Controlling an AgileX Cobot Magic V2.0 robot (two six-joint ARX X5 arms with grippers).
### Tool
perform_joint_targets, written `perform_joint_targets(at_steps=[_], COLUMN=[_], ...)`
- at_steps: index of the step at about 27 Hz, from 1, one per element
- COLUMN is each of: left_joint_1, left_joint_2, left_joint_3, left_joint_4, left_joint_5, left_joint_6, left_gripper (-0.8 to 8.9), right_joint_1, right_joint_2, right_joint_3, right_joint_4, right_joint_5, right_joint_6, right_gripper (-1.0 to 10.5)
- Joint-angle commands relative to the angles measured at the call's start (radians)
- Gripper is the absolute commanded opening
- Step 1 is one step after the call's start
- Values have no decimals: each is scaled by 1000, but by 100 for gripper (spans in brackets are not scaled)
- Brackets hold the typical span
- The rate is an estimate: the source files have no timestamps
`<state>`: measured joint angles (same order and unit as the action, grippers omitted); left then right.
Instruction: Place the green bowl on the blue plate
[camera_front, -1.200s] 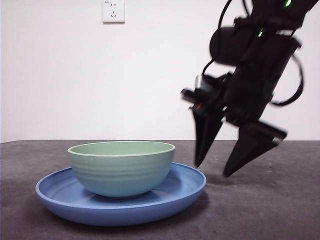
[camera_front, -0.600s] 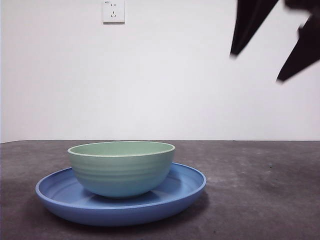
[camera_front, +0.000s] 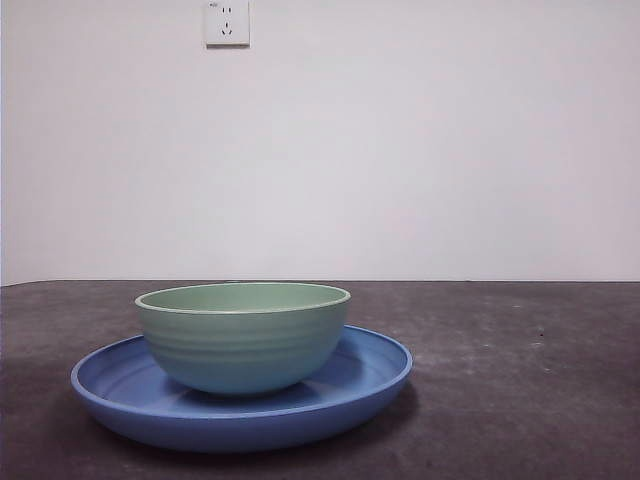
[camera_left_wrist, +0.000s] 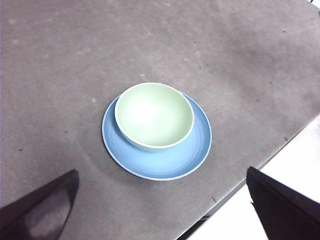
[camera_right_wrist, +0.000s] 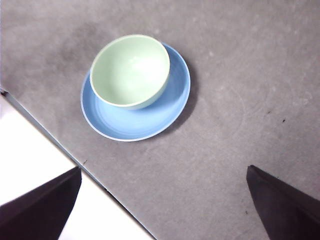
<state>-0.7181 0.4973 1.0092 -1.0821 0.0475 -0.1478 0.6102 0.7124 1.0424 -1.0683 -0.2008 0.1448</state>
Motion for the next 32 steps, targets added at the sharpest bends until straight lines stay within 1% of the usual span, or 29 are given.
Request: perform_joint_targets(at_steps=[1, 6, 13, 14, 15, 16, 17, 18, 20, 26, 32], left_joint_1=[-7, -7, -7, -7, -7, -7, -7, -7, -7, -7, -7], left_joint_2=[5, 5, 5, 5, 5, 5, 5, 5, 5, 5, 5], left_joint_3=[8, 8, 8, 8, 8, 8, 8, 8, 8, 8, 8], left_joint_4=[6, 7, 13, 13, 13, 12, 11, 18, 27, 61, 61], left_joint_5=[-4, -4, -4, -4, -4, -4, -4, -4, -4, -3, -3], left_joint_6=[4, 4, 4, 5, 6, 10, 10, 7, 7, 4, 4], left_gripper=[649, 649, 640, 561, 398, 177, -29, 44, 8, 8, 8], right_joint_1=[10, 9, 10, 10, 10, 10, 10, 10, 10, 9, 9], right_joint_2=[-30, -62, -61, -61, -61, -61, -61, -61, -61, -61, -61], right_joint_3=[5, 5, 5, 5, 5, 5, 5, 5, 5, 5, 5], right_joint_4=[-5, -11, -27, -27, -27, -31, -33, -32, -29, -23, -24], right_joint_5=[4, 14, 15, 14, 14, 14, 15, 16, 16, 18, 18], right_joint_6=[-15, -15, -15, -15, -15, -15, -17, -22, -22, -22, -22], right_gripper=[547, 547, 543, 512, 389, 225, 27, 12, 24, 24, 24])
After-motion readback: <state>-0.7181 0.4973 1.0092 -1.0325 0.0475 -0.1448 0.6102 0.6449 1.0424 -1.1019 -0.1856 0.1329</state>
